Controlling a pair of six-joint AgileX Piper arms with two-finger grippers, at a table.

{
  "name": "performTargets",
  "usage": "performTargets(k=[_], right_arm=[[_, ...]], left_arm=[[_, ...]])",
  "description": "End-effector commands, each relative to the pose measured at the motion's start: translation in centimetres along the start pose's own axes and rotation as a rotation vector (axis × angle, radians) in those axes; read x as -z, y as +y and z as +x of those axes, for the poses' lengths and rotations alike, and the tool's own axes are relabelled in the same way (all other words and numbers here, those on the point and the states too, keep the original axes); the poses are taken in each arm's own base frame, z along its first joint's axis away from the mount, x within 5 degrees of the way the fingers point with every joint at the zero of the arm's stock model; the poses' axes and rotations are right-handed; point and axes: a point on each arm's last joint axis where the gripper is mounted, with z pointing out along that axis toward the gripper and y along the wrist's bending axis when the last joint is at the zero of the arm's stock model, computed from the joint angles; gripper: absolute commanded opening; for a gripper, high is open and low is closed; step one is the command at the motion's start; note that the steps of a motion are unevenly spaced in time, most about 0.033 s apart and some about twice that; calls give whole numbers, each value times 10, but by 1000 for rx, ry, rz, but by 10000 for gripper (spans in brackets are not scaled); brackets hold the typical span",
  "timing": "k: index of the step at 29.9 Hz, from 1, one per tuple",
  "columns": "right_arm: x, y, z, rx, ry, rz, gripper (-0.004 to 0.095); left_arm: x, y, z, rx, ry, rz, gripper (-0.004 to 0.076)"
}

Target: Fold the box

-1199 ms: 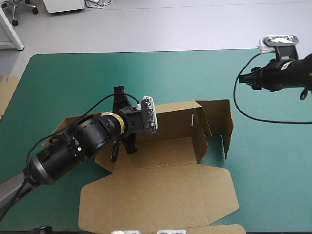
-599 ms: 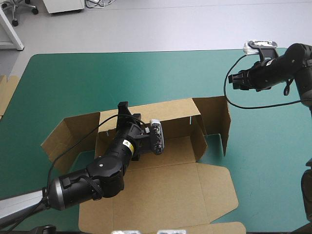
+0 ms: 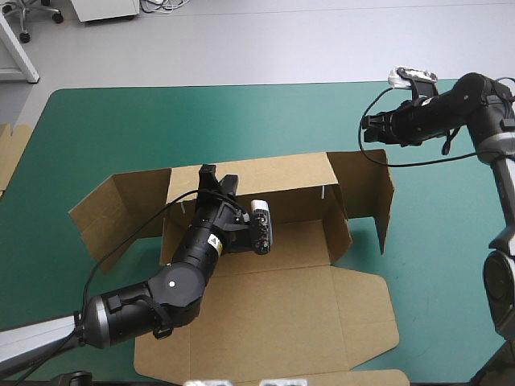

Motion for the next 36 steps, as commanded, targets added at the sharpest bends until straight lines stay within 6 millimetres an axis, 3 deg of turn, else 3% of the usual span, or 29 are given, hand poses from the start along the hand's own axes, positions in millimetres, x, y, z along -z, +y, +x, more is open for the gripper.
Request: performTargets(k=[1, 6, 12, 26, 36], right_arm=[[26, 14, -12, 34, -142, -22, 472], [23, 13, -18, 32, -190, -28, 439], [5, 10, -15, 30, -114, -74, 354], [10, 13, -26, 41, -189, -90, 351], [-7, 13, -35, 36, -123, -168, 351]], left_arm=[[2, 23, 4, -15, -28, -108, -11], [-6, 25, 11, -10, -6, -106, -11], [-6, 20, 11, 39, -2, -61, -11], [-25, 22, 19, -91, 42, -129, -11], [-31, 21, 20, -21, 23, -132, -11]])
